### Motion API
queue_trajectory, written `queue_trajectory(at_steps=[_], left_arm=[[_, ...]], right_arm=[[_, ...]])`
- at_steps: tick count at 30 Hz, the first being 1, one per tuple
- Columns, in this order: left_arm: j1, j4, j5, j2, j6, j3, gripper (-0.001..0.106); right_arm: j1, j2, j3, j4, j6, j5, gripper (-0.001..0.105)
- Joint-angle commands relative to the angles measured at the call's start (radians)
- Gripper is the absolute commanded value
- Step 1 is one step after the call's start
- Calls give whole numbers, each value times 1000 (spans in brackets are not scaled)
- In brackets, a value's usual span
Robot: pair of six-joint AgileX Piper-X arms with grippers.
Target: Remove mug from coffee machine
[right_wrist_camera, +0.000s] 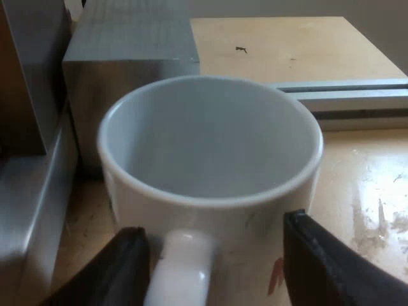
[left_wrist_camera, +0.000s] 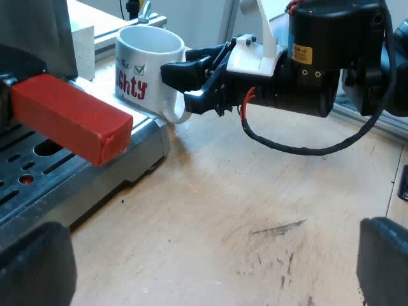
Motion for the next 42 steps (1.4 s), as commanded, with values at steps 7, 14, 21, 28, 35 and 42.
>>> queue_trajectory(at_steps=[7, 14, 21, 28, 35, 42], left_arm=[[-3, -4, 6, 1, -3, -1, 90], [-3, -4, 6, 1, -3, -1, 90], [-3, -4, -13, 1, -5, -16, 90], [-3, -4, -135, 1, -5, -53, 90], [-3, 6, -233, 1, -5, -100, 90], [-3, 125, -360, 1, -5, -205, 90]], right_arm=[[0, -177, -9, 147, -17, 4, 53], [0, -417, -7, 434, -17, -1, 53], [0, -658, -7, 674, -17, -7, 53], [0, -891, -46, 978, 0, -78, 53], [0, -1042, -168, 1277, 21, -119, 53], [0, -1093, -288, 1448, 22, -173, 53]])
